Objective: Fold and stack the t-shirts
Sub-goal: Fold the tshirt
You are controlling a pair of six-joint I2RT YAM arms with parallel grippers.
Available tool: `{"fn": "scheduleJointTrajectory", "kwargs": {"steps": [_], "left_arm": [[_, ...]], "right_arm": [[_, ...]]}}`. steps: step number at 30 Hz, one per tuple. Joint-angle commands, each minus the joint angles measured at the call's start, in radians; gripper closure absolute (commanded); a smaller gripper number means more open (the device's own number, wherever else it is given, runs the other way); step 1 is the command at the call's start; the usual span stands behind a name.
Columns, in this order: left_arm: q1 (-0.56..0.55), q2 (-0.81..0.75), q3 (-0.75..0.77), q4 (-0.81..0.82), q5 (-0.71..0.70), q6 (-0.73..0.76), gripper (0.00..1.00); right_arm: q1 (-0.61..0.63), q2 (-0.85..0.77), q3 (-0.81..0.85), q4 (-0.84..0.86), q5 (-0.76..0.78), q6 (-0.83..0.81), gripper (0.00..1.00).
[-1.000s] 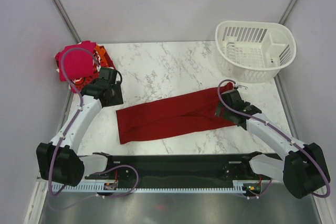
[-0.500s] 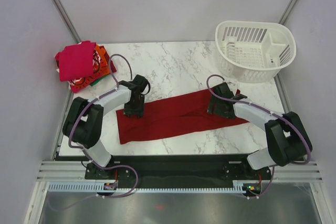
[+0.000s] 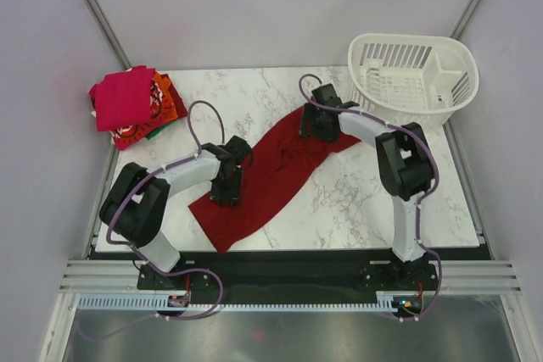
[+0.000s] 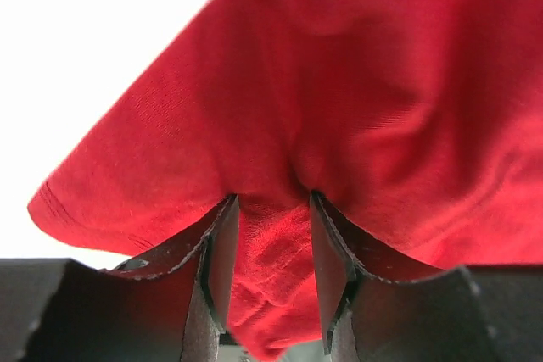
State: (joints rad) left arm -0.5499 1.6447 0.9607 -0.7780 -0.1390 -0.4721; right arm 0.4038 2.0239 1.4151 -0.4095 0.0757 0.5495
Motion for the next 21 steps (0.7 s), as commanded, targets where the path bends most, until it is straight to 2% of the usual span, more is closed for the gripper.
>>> {"fn": "scheduleJointTrajectory", "kwargs": {"steps": [1,2,4,5,9,11,13,18,21], "left_arm": [[-0.070,-0.060,-0.065,0.005,0.091,-0.088,0.54],[-0.091,-0.068,-0.080,0.005,0.101,-0.123,0.54],[-0.160,-0.068,-0.077,0.016,0.134,-0.158,0.54],[-0.186,-0.059,-0.068,0.017,0.134,-0.189,0.54],[-0.321,0.018,0.024,0.019,0.159,-0.244,0.54],[-0.349,0.070,0.091,0.019,0.171,-0.252,0.54],[-0.375,0.081,0.134,0.014,0.190,-0.257,0.51],[-0.406,-0.029,0.168,-0.024,0.234,-0.301,0.45],[-0.430,-0.148,0.216,-0.094,0.222,-0.344,0.29]], "right_arm": [[0.018,0.209,0.250,-0.006,-0.192,-0.020,0.17],[0.021,0.308,0.404,-0.030,-0.217,-0.023,0.17],[0.021,0.405,0.564,-0.046,-0.266,-0.023,0.16],[0.021,0.494,0.714,-0.054,-0.295,-0.020,0.15],[0.020,0.665,1.014,-0.039,-0.318,-0.002,0.09],[0.013,0.684,1.044,0.019,-0.321,0.003,0.08],[0.006,0.642,0.994,0.057,-0.303,-0.014,0.07],[-0.019,0.500,0.875,0.144,-0.280,-0.075,0.04],[-0.028,0.440,0.866,0.144,-0.266,-0.117,0.02]]}}
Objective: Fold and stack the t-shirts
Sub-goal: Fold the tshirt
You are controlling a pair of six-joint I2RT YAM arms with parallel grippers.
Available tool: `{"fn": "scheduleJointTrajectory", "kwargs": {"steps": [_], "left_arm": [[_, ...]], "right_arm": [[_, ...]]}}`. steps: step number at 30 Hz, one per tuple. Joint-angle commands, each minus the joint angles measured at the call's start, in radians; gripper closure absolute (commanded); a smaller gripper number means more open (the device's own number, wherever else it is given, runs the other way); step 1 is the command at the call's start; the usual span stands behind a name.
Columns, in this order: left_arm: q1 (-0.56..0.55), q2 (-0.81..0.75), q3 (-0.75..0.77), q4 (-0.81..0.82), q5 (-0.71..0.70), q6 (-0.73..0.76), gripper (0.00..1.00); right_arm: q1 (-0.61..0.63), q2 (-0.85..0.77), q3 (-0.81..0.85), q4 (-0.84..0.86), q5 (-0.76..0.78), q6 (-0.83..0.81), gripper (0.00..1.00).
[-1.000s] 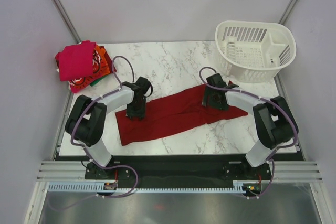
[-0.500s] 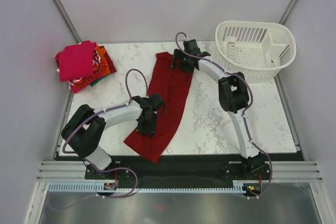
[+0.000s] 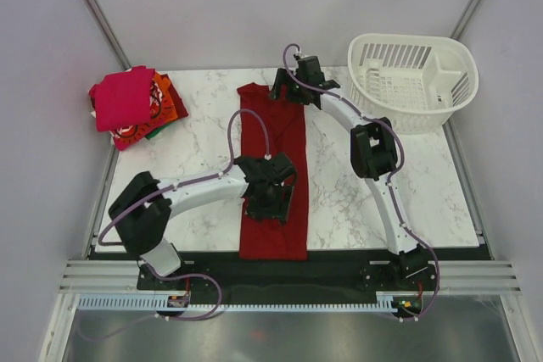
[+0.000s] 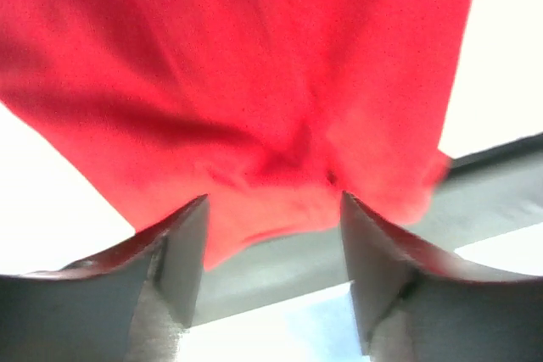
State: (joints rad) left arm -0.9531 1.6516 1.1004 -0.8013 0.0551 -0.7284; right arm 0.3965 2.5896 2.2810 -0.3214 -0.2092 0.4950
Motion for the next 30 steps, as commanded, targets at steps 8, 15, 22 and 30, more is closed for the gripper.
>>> {"fn": "scheduleJointTrajectory", "kwargs": {"steps": [8,15,22,30], "left_arm": [[-0.033,-0.424,0.078,-0.142,-0.156,-0.124,0.00],[-0.035,-0.604,-0.193,-0.096,-0.268,-0.241,0.14],[-0.036,-0.703,-0.390,-0.065,-0.307,-0.356,0.25],[-0.036,-0.793,-0.551,0.042,-0.242,-0.420,0.36]], "right_arm": [[-0.035,-0.374,-0.265,0.045,0.004,-0.067,0.02],[-0.024,-0.893,-0.840,0.051,0.008,-0.024,0.02],[0.120,-1.448,-1.510,0.018,-0.062,0.116,0.07],[0.422,-1.825,-1.925,-0.028,0.037,0.451,0.36]]}}
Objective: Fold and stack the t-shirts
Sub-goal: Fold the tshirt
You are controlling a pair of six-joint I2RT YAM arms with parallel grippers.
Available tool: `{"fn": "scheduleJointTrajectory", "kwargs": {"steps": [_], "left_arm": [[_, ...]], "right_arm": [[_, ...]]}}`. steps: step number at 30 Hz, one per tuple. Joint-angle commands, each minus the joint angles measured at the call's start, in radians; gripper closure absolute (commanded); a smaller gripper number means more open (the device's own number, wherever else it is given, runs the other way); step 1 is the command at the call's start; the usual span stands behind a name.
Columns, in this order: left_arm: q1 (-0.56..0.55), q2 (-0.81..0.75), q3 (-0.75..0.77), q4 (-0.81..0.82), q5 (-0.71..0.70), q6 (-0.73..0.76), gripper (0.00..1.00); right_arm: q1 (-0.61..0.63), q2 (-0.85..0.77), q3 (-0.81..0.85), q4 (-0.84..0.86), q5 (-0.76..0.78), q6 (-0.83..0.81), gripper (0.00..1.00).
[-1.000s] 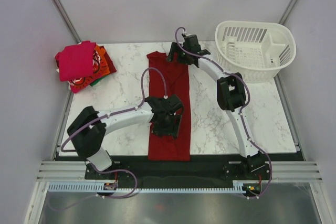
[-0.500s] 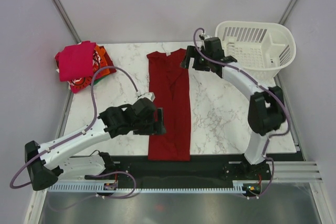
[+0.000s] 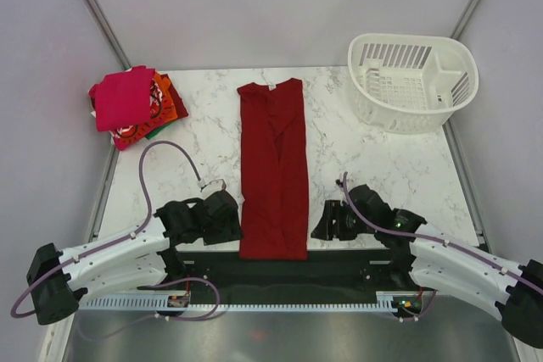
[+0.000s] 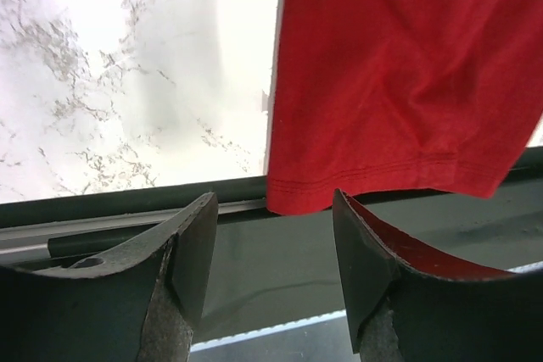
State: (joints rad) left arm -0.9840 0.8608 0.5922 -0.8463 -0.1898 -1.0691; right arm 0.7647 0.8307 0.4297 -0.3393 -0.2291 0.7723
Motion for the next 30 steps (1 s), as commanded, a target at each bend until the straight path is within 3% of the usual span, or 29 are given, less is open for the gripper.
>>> {"fn": "scheduleJointTrajectory", "kwargs": {"steps": [1,5,15,24,30], "left_arm": [[-0.007,0.012,-0.055,0.099,0.007,-0.089,0.37],[-0.016,0.046,-0.104,0.167,0.029,-0.112,0.39],[-0.025,0.046,-0.192,0.263,0.038,-0.149,0.39],[-0.036,0.037,-0.238,0.291,0.030,-0.167,0.39],[-0.042,0.035,-0.253,0.312,0.026,-0.170,0.43]], "right_arm": [[0.086,-0.077,-0.086,-0.007,0.072,0.198,0.38],[0.154,-0.075,-0.109,0.042,0.089,0.274,0.43],[0.288,0.270,-0.094,0.276,0.100,0.308,0.45],[0.294,0.283,-0.127,0.332,0.134,0.329,0.44],[0.294,0.288,-0.172,0.430,0.122,0.351,0.55]]}}
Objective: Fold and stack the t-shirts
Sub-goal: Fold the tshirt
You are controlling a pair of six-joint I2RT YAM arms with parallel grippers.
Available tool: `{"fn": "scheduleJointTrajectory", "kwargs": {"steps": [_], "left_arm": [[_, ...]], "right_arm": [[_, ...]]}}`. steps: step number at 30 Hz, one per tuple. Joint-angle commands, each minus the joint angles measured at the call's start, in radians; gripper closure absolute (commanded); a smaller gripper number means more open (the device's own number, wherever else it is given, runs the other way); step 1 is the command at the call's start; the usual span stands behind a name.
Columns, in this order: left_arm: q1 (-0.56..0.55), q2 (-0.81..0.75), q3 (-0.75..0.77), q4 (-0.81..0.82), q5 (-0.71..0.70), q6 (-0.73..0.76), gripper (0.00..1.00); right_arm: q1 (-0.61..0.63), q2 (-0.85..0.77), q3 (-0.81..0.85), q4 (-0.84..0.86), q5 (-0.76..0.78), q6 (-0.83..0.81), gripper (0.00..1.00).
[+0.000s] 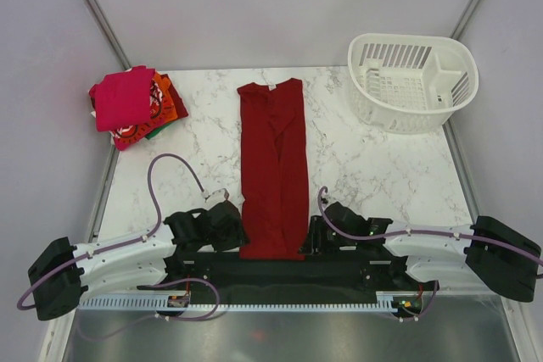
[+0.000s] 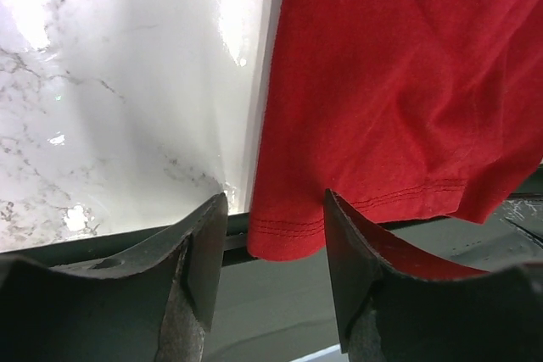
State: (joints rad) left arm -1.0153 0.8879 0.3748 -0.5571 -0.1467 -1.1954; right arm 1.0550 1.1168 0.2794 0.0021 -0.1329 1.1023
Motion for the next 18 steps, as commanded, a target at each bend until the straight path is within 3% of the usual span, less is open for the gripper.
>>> {"fn": "scheduleJointTrajectory", "kwargs": {"steps": [1,6,9,12,18], "left_arm": [[-0.011,0.008,-0.036,0.026,-0.017,-0.046,0.44],[-0.012,0.005,-0.042,0.028,-0.014,-0.049,0.45],[-0.014,0.002,-0.050,0.029,-0.014,-0.050,0.46],[-0.014,0.002,-0.053,0.029,-0.016,-0.055,0.46],[-0.016,0.006,-0.047,0.031,-0.016,-0.052,0.46]], "right_arm": [[0.003,-0.003,-0.022,0.090,0.024,0.021,0.55],[0.008,-0.118,-0.045,0.091,0.006,0.016,0.50],[0.010,-0.227,-0.080,0.076,0.013,0.036,0.23],[0.010,-0.276,-0.101,0.059,0.030,0.057,0.16],[0.016,-0.123,-0.086,0.042,0.030,0.057,0.17]]}}
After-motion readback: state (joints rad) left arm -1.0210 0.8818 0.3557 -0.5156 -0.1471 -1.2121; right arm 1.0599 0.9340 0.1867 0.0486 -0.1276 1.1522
